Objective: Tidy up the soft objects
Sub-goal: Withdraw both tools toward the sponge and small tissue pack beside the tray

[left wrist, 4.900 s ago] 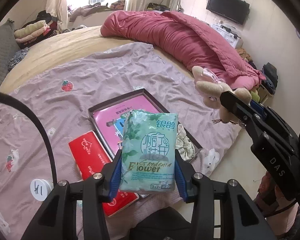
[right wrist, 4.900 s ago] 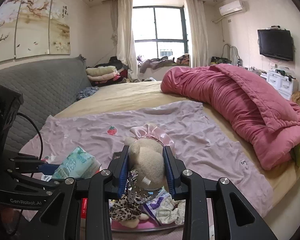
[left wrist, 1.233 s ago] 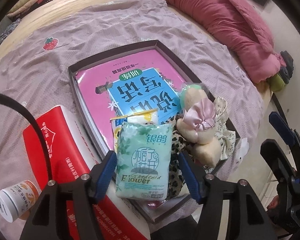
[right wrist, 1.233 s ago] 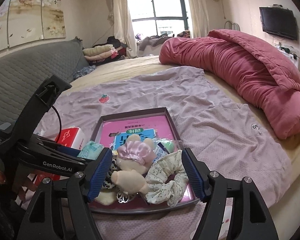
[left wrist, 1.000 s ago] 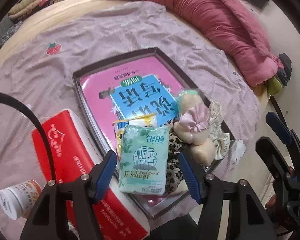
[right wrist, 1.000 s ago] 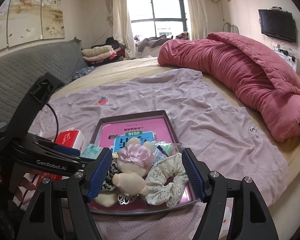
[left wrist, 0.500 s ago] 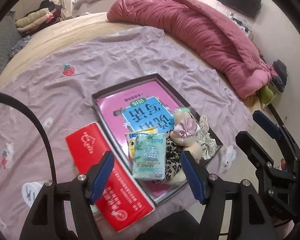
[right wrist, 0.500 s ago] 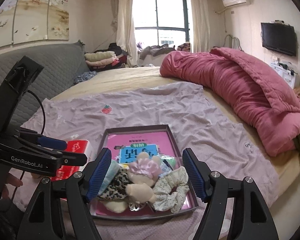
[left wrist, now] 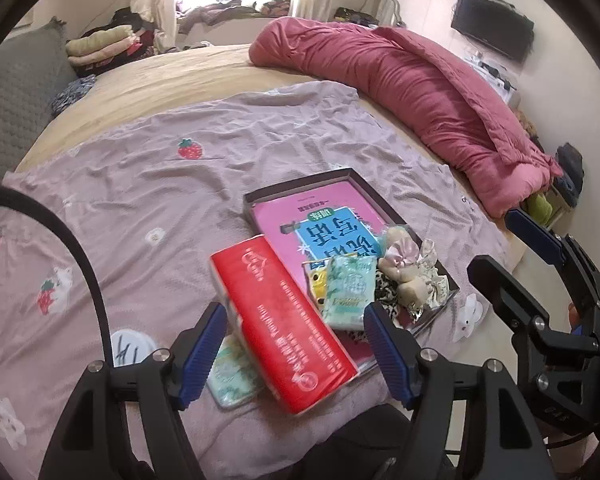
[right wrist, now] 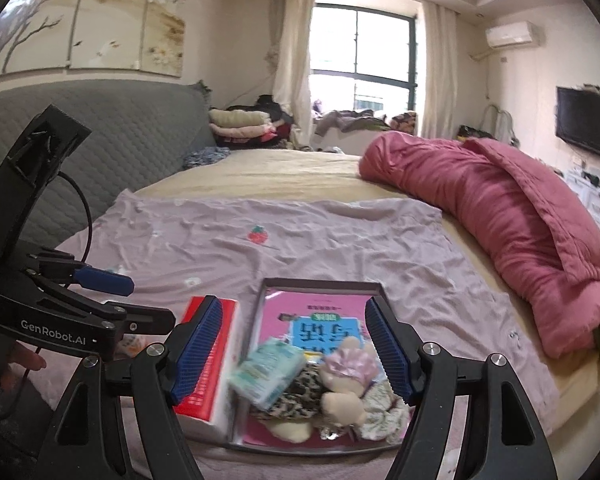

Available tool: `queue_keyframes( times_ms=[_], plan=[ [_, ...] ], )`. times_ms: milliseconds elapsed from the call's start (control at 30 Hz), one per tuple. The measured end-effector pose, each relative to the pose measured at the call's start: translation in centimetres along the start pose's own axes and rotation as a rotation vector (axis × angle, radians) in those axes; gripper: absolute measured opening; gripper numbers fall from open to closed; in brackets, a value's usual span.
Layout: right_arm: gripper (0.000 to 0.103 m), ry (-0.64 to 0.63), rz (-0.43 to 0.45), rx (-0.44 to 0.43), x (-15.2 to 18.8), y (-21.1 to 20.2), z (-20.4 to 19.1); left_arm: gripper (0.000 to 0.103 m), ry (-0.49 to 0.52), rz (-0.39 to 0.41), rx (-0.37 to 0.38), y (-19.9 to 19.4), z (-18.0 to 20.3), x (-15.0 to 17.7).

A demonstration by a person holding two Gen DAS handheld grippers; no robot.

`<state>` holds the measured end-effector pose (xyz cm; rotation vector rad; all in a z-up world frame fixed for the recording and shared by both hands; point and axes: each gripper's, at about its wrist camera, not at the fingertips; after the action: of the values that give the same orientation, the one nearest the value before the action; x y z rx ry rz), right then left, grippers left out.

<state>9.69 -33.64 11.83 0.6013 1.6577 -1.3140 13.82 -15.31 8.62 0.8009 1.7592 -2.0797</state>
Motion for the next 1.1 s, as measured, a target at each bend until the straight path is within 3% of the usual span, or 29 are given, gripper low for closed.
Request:
queue_keyframes(
  times_ms=[633, 1100],
  plan=[
    [0.076, -0.191, -0.043, -0.182, -0.6, 1.1, -11.3, 0.074, -0.129, 0.037, -0.103, -4.8, -8.9, 5.3],
    [0.077, -0.337, -0.191, -0.248, 3.8, 4.6, -16.8, 0.074, -0.240, -0.035, -0.144, -3.1, -14.7, 10.0]
  ],
)
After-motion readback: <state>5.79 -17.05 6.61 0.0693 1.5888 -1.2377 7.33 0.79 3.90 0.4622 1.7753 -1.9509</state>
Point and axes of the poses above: each gripper's, at about its wrist camera, not at the fingertips, and y roughly the way its jaws point, z to its right, x to its underside, and after that the axes turned 5 degrees about y, right-handed
